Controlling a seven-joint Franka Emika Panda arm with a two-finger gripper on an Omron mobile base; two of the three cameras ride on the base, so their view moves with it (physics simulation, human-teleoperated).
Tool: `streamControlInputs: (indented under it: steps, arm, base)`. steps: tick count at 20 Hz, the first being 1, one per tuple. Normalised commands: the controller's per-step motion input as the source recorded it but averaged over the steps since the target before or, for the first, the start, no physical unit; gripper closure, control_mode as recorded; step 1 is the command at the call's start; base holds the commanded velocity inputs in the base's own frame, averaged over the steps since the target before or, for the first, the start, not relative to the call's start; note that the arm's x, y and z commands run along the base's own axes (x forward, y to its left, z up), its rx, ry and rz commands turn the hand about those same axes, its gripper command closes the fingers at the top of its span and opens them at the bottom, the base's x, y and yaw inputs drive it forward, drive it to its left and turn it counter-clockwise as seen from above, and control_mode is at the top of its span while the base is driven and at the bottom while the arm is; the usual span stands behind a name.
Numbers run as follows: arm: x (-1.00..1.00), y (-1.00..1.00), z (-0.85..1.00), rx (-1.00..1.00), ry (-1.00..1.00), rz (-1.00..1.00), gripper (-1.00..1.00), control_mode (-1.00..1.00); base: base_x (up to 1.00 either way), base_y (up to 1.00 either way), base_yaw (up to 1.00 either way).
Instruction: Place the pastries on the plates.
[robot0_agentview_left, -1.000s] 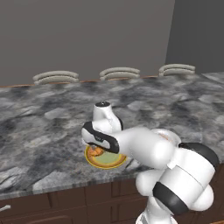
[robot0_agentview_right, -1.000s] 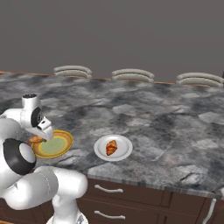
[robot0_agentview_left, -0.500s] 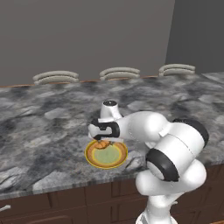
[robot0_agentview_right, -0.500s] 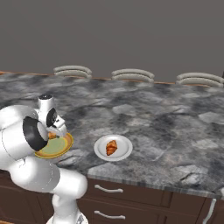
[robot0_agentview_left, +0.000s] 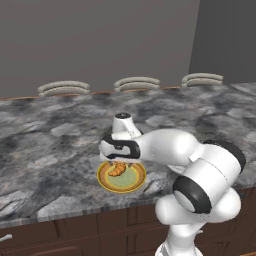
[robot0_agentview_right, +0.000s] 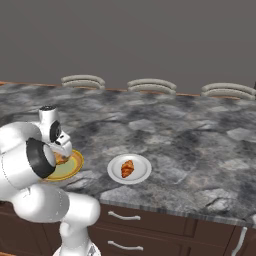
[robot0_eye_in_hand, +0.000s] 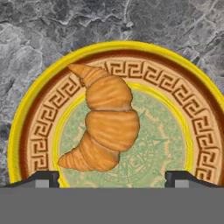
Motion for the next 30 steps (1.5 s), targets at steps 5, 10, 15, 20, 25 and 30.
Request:
streamControlInputs:
  steps: [5, 10, 15, 20, 25, 30]
  arm:
    - [-1.00, -0.42, 0.00, 0.03, -0.08, 0.01, -1.00, -1.00]
    - [-1.00, -1.00, 0.00, 0.06, -0.24, 0.01, -1.00, -1.00]
    - [-1.00, -0.81, 0.45, 0.27, -0.59, 0.00, -1.00, -1.00]
    - [-1.00, -0.86, 0.17, 0.21, -0.42, -0.12, -1.00, -1.00]
    - [-0.73, 0.05, 0.27, 0.02, -0.42, 0.15, -1.00, -1.00]
    - [-0.96, 0.12, 0.27, 0.12, -0.98, 0.01, -1.00, -1.00]
  base:
    - [0.00, 0.00, 0.00]
    - [0.00, 0.00, 0.00]
    - [0.00, 0.00, 0.00]
    - [0.00, 0.00, 0.00]
    - [0.00, 0.00, 0.00]
    - [0.00, 0.00, 0.00]
